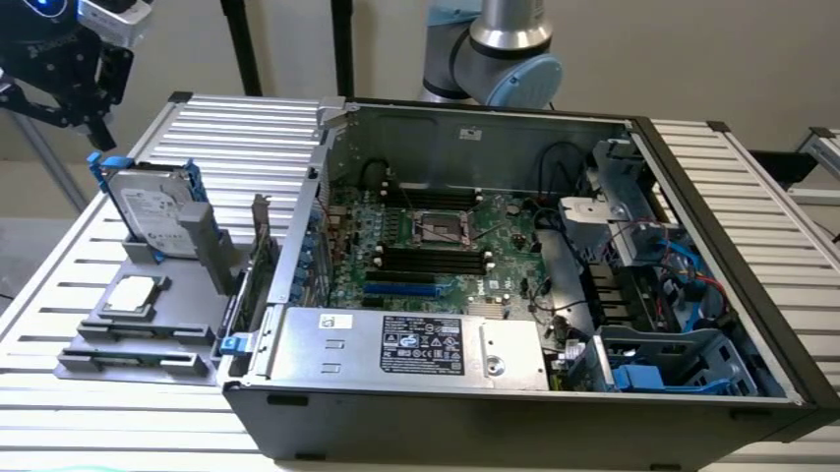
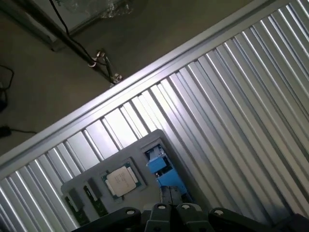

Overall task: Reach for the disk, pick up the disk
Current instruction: 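Pick up the disk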

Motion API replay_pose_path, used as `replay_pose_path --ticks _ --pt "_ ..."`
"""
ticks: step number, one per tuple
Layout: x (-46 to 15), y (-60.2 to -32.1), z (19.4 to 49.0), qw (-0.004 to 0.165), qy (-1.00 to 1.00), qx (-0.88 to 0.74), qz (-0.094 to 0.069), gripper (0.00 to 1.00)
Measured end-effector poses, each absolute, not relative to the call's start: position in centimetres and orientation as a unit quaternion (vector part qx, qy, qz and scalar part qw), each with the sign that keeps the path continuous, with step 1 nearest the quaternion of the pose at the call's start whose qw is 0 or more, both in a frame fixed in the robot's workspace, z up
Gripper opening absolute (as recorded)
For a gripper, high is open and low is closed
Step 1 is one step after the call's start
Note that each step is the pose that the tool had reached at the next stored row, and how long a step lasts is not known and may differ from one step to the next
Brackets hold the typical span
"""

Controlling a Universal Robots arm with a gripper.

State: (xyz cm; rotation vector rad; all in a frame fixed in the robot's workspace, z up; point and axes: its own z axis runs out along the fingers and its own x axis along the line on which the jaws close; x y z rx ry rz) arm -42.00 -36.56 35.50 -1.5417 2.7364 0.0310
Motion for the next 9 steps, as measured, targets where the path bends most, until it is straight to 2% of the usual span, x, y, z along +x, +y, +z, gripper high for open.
replay_pose_path --ticks 9 --pt "-42.0 -36.55 35.41 0.005 0.834 -0.552 0.006 0.11"
